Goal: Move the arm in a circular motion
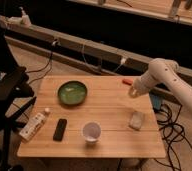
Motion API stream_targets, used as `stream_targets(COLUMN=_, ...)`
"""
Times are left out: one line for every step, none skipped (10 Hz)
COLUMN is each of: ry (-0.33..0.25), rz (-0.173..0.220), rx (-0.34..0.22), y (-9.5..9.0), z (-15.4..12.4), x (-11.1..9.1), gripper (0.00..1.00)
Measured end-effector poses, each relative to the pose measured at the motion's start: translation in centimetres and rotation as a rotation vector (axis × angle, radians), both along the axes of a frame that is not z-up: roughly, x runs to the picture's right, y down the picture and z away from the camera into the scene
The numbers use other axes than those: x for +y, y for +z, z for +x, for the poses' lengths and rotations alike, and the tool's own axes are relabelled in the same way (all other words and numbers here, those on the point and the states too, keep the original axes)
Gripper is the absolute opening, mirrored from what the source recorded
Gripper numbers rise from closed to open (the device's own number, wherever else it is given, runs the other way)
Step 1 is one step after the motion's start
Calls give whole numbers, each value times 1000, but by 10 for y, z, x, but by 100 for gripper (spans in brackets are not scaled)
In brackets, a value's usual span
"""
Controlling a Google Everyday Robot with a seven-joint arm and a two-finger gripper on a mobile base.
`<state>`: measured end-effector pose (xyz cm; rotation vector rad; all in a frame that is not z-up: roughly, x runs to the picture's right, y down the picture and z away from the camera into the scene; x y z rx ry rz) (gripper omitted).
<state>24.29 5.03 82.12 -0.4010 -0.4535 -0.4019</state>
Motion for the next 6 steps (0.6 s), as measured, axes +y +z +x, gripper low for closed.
stream_targets(ry=5, rz=6, rx=1, y=-6, z=-2, x=-2, gripper=45)
stream_targets(ry=5, rz=3, rx=-1, y=-12, z=-3, x=-5, gripper=45)
stream_targets(ry=-11, rz=-13, rx=13, y=-16, z=-4, x=-10, gripper=45)
stream_targets(ry=-28, rz=-32, rx=16, y=-15, z=-11, x=-15, gripper=45)
stream_targets(ry=-27, rz=-35, rx=12, y=-15, z=-15, x=-13, gripper=45)
stream_targets(ry=-21, rz=4, rx=3, y=-15, z=-14, x=-8, gripper=45)
